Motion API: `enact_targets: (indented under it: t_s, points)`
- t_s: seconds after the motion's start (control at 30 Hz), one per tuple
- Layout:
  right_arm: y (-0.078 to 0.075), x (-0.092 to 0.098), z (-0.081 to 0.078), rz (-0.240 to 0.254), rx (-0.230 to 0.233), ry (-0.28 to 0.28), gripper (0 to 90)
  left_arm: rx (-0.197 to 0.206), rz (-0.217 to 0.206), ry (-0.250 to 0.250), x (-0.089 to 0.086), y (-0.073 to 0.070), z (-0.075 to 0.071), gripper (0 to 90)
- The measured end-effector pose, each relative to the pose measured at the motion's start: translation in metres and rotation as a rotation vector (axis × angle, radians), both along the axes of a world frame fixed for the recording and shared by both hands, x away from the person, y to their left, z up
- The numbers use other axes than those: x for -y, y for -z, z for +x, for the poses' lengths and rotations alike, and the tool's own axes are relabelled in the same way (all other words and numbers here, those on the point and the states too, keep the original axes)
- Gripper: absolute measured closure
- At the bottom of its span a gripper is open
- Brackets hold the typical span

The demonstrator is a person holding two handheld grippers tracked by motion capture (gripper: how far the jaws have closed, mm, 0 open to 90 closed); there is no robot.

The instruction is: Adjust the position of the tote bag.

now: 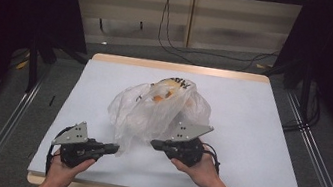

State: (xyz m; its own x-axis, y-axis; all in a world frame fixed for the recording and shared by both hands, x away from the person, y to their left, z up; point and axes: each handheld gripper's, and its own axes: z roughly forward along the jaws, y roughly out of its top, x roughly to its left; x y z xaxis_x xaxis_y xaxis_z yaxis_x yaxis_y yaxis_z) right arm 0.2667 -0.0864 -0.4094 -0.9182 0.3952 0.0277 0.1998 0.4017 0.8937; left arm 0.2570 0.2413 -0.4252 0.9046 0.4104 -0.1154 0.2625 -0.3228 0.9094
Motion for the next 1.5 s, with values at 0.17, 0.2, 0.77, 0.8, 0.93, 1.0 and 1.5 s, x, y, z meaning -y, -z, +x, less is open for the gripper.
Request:
enact_targets:
  t_s: [0.17,0.2,0.77,0.8,0.93,1.0,1.5]
  points:
    - [-0.015,0.006,0.000,0.031,0.035,0.019,90.0,0.034,-0.016,-0.022,-0.006,-0.010,0.005,89.9]
    - [-0.017,0.007,-0.001,0.035,0.040,0.023,90.0,0.038,-0.026,-0.025,-0.008,-0.013,0.006,89.9]
    - [-0.076,-0.001,0.012,0.091,0.150,0.048,90.0,0.170,-0.072,-0.107,-0.019,-0.074,0.036,90.0]
    - [-0.081,-0.002,0.014,0.097,0.158,0.048,90.0,0.177,-0.076,-0.114,-0.021,-0.078,0.038,90.0]
    - [-0.097,0.001,0.020,0.129,0.187,0.064,90.0,0.192,-0.094,-0.129,-0.025,-0.093,0.045,90.0]
    - [-0.106,0.006,0.023,0.148,0.202,0.079,90.0,0.206,-0.101,-0.139,-0.026,-0.100,0.048,90.0]
    - [-0.143,0.068,0.024,0.252,0.276,0.223,90.0,0.264,-0.147,-0.156,-0.026,-0.138,0.061,90.0]
